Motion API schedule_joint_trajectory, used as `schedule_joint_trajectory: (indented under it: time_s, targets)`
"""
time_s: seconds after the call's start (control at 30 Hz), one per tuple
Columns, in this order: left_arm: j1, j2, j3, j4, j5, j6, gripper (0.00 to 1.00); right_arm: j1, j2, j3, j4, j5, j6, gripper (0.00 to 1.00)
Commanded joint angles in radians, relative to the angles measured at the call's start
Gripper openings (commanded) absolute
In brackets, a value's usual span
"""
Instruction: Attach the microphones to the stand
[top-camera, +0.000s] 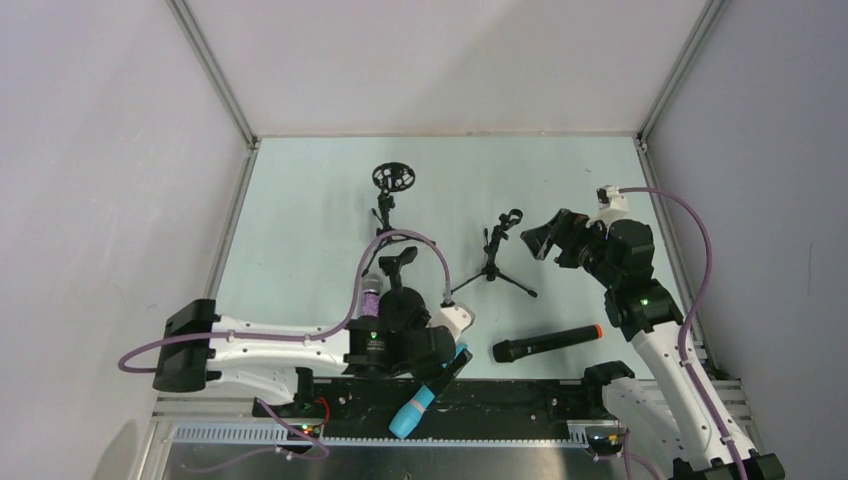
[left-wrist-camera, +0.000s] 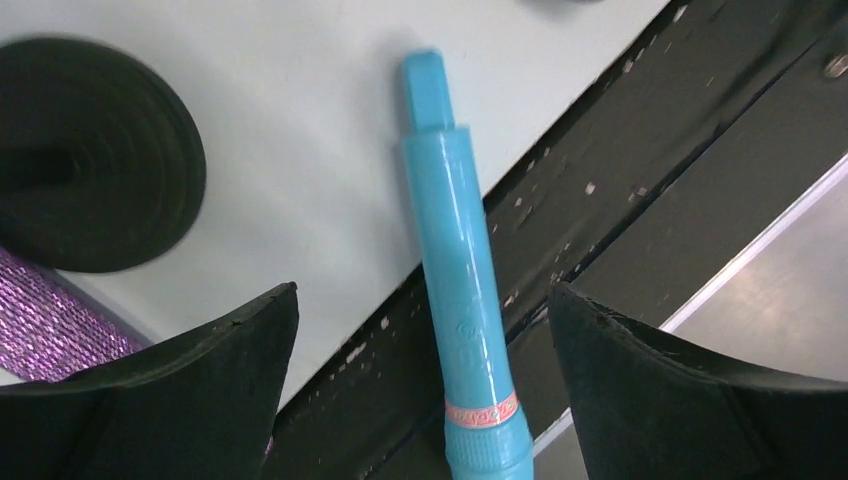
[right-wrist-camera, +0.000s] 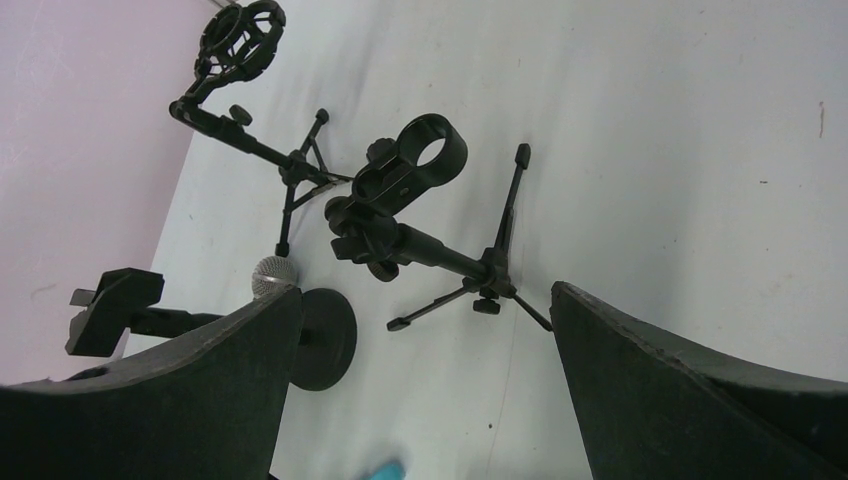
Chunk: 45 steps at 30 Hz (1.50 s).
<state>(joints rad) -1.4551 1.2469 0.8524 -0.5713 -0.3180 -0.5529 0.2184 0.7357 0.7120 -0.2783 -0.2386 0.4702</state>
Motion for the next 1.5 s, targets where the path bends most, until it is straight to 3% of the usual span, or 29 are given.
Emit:
schedule_joint_trajectory:
  time_s: [0.0, 0.23, 0.47, 0.8, 0.93, 1.0, 1.1, 1.23, 1.47]
  targets:
    - [-0.058, 0.031, -0.015, -0.093, 0.001, -0.130, 0.96, -0.007, 0.003, 0.001, 0.016, -0.019, 0.003, 0.97]
    - [-0.153, 0.085, -0.012, -0.135, 0.031, -0.259, 0.95, -0.009, 0.019, -0.013, 0.034, -0.036, 0.026, 0.97]
    - [-0.235, 0.127, -0.031, -0.151, 0.077, -0.353, 0.87, -0.009, 0.043, -0.020, 0.056, -0.062, 0.049, 0.97]
    - [-0.256, 0.158, -0.076, -0.166, 0.056, -0.418, 0.82, -0.010, 0.059, -0.020, 0.071, -0.079, 0.060, 0.96]
    - [-0.256, 0.197, -0.072, -0.172, 0.036, -0.415, 0.68, -0.012, 0.058, -0.020, 0.071, -0.080, 0.056, 0.96]
    - [-0.257, 0.208, -0.071, -0.173, 0.035, -0.410, 0.56, -0.012, 0.056, -0.020, 0.071, -0.079, 0.055, 0.96]
    - [-0.257, 0.208, -0.073, -0.172, 0.033, -0.404, 0.30, -0.014, 0.056, -0.020, 0.073, -0.082, 0.057, 0.96]
    - [-0.257, 0.179, -0.064, -0.173, -0.003, -0.393, 0.03, -0.015, 0.055, -0.020, 0.077, -0.087, 0.067, 0.96]
    - [-0.217, 0.086, 0.036, -0.186, -0.142, -0.314, 0.00, -0.016, 0.053, -0.020, 0.099, -0.104, 0.084, 0.96]
